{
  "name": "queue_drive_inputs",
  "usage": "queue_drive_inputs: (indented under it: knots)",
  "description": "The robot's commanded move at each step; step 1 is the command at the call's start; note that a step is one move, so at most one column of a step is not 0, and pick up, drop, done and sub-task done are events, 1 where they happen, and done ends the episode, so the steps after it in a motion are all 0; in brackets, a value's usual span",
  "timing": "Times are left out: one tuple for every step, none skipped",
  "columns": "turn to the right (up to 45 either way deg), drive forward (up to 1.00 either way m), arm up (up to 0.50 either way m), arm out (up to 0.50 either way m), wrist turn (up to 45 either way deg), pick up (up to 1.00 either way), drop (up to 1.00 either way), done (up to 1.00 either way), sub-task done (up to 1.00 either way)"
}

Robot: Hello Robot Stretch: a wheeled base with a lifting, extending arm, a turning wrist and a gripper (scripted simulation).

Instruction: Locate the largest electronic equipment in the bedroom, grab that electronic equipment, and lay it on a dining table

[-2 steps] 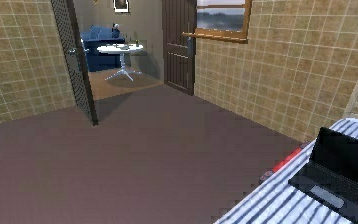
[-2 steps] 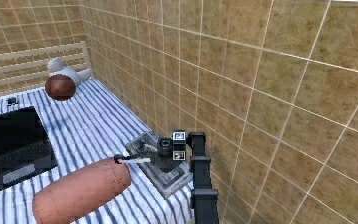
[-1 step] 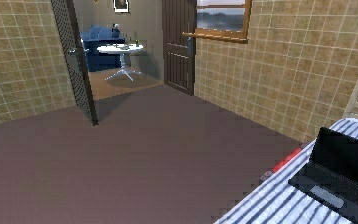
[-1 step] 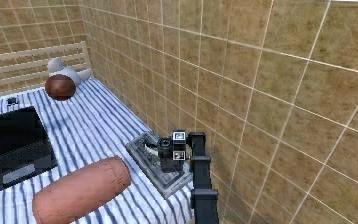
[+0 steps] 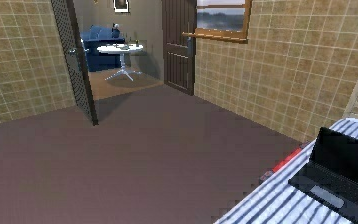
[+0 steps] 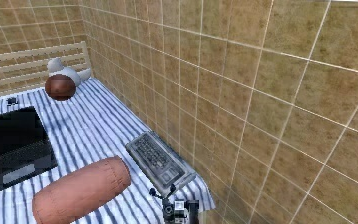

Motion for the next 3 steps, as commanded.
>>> queue_drive_inputs:
  knots:
    - [0.0, 0.00, 0.00, 0.00, 0.0, 1.00, 0.00, 0.00, 0.00]
    - [0.0, 0.00, 0.10, 0.00, 0.0, 0.00, 0.00, 0.00, 0.00]
    - [0.0, 0.00, 0.40, 0.00, 0.0, 0.00, 0.00, 0.00, 0.00]
